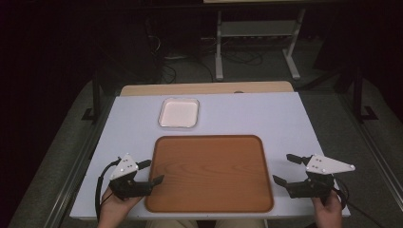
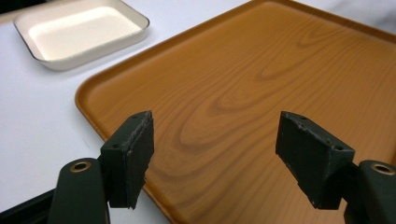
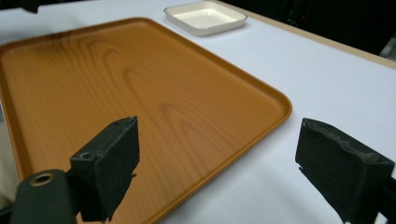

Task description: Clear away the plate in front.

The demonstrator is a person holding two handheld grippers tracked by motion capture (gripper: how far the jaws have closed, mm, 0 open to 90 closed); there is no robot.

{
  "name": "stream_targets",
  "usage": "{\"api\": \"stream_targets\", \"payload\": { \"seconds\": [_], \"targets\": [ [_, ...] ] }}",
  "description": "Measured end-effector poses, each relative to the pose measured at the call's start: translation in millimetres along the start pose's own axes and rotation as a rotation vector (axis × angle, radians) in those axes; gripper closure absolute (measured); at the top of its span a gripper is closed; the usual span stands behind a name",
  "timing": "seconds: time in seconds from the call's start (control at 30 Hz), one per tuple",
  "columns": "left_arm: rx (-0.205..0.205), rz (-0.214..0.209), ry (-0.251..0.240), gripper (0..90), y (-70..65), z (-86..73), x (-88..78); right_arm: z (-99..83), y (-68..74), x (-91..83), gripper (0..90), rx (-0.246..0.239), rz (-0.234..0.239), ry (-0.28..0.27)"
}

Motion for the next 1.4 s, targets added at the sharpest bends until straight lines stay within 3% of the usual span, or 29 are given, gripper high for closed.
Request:
{"api": "stream_targets", "payload": {
  "seconds": [0.37, 0.57, 0.8, 1.4],
  "targets": [
    [-0.086, -0.008, 0.001, 26.0, 35.4, 12.6, 13.6, -0.3, 0.5, -0.3, 12.7, 0.001, -0.002, 0.005],
    [-0.063, -0.011, 0.011, 26.2, 40.2, 22.6, 23.3, -0.6, -1.0, -1.4, 12.7, 0.006, -0.008, -0.003],
    [-0.035, 0.015, 0.019, 26.0, 42.6, 27.0, 30.7, -1.0, -1.3, -1.5, 12.7, 0.006, -0.006, -0.004],
    [-0.049, 0.036, 0.004, 25.8, 53.6, 32.6, 38.7, -0.2, -0.6, -0.9, 12.7, -0.001, -0.003, -0.004]
  ]
}}
Point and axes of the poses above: each handheld gripper's, and its own axes: x roughly forward along the jaws, z roughly out of its top, y roughly to its left, the point moved 3 cm from there along x, roughly forward along the jaws
